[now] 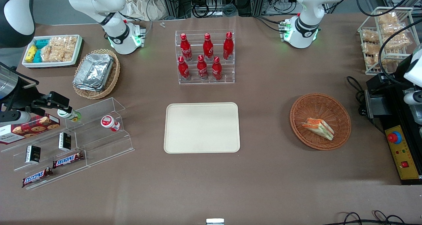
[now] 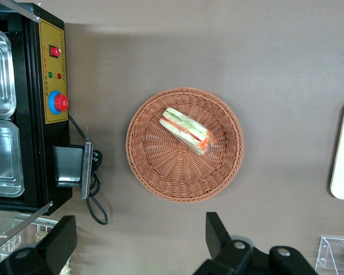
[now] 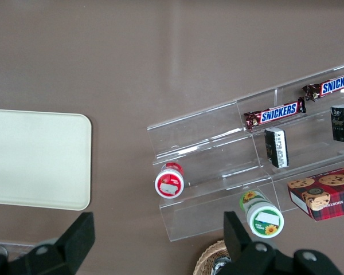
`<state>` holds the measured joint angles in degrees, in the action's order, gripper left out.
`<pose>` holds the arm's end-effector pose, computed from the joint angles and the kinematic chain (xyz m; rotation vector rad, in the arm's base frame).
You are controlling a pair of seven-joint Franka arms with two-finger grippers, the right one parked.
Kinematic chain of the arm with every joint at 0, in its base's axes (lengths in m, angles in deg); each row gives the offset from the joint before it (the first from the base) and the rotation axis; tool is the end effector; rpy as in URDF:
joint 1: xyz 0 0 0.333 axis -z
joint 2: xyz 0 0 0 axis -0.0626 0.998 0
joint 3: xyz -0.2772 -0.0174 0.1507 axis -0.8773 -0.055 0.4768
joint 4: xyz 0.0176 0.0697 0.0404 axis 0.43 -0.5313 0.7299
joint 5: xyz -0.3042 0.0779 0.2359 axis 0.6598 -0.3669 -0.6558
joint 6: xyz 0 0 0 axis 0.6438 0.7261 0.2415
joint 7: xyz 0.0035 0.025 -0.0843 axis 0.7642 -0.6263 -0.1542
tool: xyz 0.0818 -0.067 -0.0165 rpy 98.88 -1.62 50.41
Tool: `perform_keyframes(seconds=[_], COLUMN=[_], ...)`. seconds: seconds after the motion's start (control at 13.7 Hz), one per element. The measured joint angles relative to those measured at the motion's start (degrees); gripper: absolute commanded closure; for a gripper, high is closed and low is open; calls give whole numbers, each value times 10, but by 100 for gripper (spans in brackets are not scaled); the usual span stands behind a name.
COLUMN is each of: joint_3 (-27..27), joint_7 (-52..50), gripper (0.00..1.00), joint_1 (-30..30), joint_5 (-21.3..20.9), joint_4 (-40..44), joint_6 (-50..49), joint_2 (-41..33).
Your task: Place sandwich from basket to tray
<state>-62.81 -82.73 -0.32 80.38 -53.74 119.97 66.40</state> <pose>0.5752 -0.0134 0.6283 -3.0485 -0.0736 0.0269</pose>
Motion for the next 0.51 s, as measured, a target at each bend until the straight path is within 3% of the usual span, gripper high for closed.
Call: perform_keyframes(seconds=[0.51], joint_3=[-5], joint_7=[1], gripper=[0], joint_1=[0], joint_5=[0], joint_4=[-2], joint_6=[-8], joint_2=[0])
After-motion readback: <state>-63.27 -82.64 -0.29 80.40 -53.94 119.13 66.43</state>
